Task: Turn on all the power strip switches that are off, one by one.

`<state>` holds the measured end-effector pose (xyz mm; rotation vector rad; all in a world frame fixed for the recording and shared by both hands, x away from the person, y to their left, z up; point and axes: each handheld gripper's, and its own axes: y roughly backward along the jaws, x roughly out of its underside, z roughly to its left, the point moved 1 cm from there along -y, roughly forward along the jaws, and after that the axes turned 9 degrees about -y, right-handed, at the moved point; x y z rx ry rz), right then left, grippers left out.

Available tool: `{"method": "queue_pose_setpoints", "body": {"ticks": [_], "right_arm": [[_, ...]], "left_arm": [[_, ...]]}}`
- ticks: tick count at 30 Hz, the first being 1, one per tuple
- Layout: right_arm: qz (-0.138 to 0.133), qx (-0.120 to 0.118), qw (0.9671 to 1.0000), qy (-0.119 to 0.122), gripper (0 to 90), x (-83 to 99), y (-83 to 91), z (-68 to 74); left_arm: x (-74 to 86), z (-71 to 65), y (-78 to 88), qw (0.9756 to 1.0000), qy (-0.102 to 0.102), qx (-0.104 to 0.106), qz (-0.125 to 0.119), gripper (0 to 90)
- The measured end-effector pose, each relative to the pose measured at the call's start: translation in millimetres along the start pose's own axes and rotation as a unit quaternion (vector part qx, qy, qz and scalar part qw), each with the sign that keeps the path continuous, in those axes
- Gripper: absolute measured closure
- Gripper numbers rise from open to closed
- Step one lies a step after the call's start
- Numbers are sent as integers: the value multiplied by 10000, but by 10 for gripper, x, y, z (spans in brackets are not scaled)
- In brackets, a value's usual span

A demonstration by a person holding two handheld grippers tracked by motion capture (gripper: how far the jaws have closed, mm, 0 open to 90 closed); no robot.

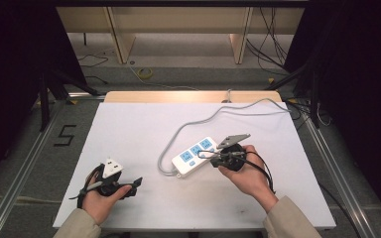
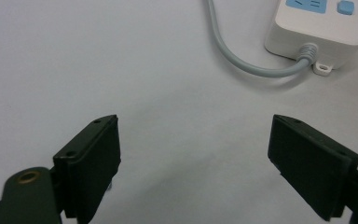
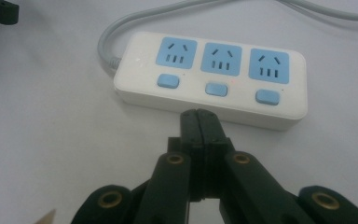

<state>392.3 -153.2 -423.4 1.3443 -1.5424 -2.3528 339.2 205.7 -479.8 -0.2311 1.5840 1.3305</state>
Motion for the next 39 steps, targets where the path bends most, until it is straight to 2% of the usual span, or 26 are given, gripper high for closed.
{"method": "queue_pose_setpoints", "body": {"ticks": [26,39], "right_arm": [[263,16,9994,230,900,-245,-217,143],[379,-20,9990,242,900,-328,-346,175]], "left_arm": [[-2,-2,-4,10000,2,9,-5,167],[-3,-6,-8,10000,1,10,-7,170]]}}
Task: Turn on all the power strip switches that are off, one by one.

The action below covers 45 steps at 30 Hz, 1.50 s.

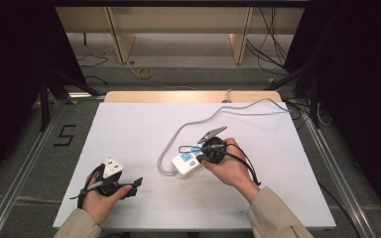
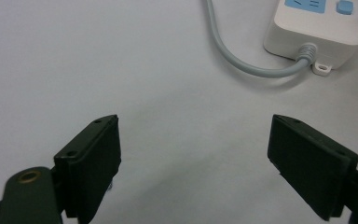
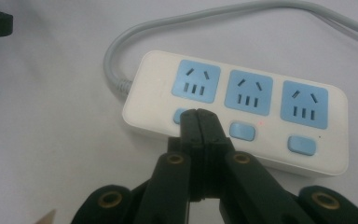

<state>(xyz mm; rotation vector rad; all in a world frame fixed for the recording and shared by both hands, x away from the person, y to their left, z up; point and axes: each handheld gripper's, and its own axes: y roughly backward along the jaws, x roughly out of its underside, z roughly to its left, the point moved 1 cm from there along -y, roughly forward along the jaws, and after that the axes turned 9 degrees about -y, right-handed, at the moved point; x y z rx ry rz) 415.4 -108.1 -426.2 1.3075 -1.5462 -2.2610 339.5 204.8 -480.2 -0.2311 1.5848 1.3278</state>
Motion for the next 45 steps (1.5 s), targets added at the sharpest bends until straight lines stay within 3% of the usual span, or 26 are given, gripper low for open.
{"method": "queue_pose_setpoints", "body": {"ticks": [45], "right_arm": [[654,105,9978,22,900,-208,-338,65]], "left_arm": [[2,2,-3,10000,-54,-5,9,177]]}}
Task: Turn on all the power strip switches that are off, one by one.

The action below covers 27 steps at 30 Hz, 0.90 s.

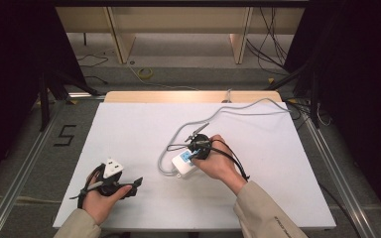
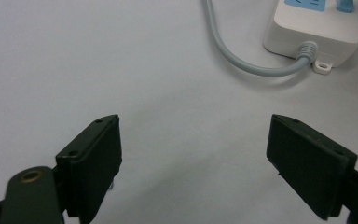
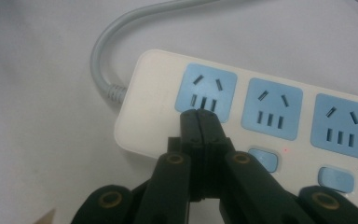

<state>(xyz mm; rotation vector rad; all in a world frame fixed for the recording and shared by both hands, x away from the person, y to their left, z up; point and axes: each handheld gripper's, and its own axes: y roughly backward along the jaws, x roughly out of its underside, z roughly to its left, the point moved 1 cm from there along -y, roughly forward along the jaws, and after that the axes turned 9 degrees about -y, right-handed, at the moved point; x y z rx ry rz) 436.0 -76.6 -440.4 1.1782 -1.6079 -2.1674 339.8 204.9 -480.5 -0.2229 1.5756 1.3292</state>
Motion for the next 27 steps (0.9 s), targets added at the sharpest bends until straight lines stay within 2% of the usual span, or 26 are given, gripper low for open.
{"method": "queue_pose_setpoints", "body": {"ticks": [27], "right_arm": [[152,46,9999,-15,900,-32,-108,22]], "left_arm": [[-12,-11,-9,10000,-29,4,3,181]]}}
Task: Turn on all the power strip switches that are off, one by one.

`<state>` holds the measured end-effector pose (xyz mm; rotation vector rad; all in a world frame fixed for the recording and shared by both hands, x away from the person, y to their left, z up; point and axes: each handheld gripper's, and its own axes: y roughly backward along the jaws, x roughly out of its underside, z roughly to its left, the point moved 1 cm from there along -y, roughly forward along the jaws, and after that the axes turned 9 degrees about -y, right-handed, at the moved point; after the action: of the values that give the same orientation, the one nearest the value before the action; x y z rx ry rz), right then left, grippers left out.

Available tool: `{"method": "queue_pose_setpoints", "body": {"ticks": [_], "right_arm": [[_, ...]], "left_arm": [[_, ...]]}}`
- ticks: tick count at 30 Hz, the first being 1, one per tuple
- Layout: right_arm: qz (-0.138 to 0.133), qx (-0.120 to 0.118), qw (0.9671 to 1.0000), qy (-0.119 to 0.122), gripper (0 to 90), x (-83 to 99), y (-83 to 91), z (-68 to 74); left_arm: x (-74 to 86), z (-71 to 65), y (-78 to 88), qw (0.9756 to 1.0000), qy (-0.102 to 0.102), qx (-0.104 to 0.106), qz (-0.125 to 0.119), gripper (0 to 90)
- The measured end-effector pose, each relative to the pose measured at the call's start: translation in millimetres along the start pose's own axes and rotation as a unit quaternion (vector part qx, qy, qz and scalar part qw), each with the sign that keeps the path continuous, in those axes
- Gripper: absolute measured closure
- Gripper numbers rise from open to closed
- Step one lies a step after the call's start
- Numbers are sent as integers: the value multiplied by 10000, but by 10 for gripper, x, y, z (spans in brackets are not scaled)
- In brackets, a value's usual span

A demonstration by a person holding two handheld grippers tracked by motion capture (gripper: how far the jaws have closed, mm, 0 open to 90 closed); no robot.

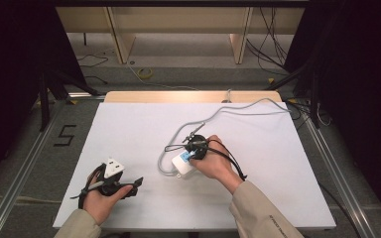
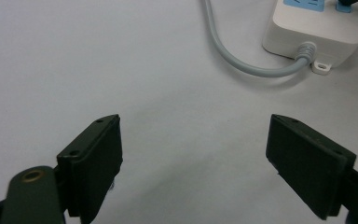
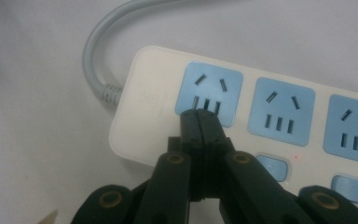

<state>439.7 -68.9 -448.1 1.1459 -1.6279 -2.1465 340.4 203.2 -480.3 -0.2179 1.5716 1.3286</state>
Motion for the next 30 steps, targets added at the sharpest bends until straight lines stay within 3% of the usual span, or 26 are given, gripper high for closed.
{"method": "queue_pose_setpoints", "body": {"ticks": [30], "right_arm": [[-144,-27,9999,-91,900,51,-18,-13]], "left_arm": [[2,1,-14,10000,-18,17,14,183]]}}
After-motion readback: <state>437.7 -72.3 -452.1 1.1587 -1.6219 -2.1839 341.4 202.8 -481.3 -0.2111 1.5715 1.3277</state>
